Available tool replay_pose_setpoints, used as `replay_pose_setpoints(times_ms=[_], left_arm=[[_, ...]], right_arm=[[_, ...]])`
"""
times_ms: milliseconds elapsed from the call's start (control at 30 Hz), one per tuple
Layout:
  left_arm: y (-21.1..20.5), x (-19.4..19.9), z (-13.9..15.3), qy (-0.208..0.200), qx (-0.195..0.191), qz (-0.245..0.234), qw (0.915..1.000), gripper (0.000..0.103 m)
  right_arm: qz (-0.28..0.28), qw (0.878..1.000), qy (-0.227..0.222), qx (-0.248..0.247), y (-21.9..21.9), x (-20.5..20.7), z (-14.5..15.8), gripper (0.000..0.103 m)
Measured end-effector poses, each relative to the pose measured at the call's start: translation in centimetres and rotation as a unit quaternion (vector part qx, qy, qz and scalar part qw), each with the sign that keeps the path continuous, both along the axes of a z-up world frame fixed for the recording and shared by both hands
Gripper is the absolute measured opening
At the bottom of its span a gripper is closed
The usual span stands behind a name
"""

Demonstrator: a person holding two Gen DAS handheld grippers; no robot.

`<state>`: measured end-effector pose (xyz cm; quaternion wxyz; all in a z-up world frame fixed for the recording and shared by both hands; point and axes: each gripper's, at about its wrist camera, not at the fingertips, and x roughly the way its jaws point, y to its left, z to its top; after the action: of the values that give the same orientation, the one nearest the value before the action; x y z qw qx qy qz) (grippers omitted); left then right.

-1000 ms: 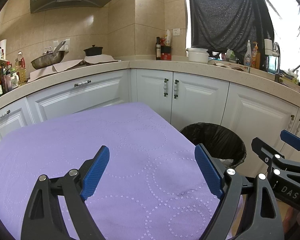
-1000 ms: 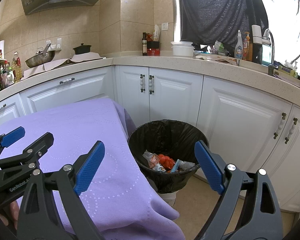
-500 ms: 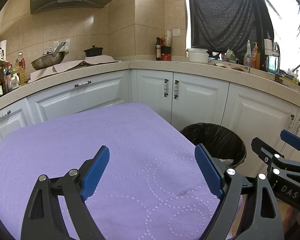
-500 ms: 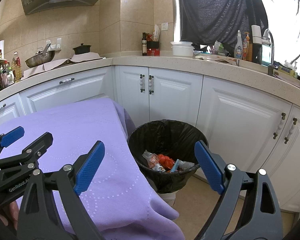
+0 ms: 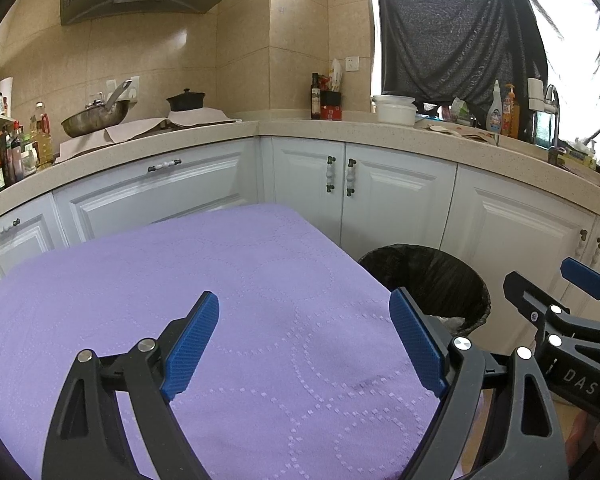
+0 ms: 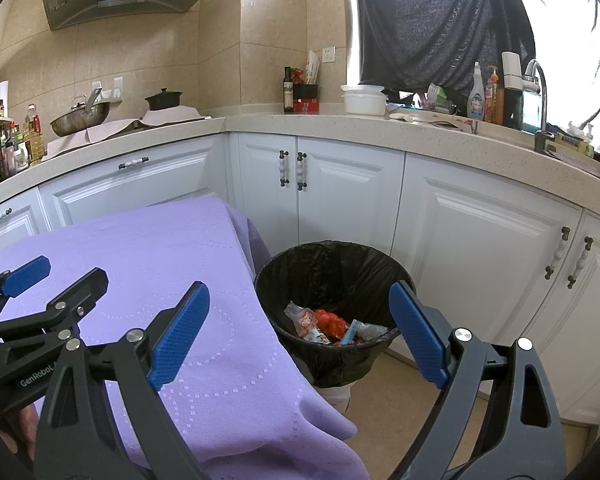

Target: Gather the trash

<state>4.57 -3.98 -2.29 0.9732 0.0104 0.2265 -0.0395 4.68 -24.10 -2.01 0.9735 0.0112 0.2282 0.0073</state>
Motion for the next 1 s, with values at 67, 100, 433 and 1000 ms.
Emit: replay_pose_setpoints(times_ms=[67,100,433,1000], left_arm=[[0.03,-0.03,0.05,0.000,-0.001,-0.002,1.0000,0.084],[0.01,-0.06,-0.01,-0.001,-0.001,-0.001,1.0000,0.084],[-0.34,-0.16,-0.02,-0.005,0.004,-0.004,1.0000,0.085],[-0.56,-0.35,0.28,-0.014,0.005,-0.010,0.9998,0.086]], right_arm=[[0.000,1.000,0.000,0.000,-0.03,0.05,0.02,0.089],[0.000,1.000,0.000,0.000,-0.03,0.06,-0.02,0.089],[0.000,1.000,-0.002,-0.001,-0.51,0.25,0.20,0.089],[0.000,1.000,-0.002,-0.001,-0.36,0.16,0.09,0.089]])
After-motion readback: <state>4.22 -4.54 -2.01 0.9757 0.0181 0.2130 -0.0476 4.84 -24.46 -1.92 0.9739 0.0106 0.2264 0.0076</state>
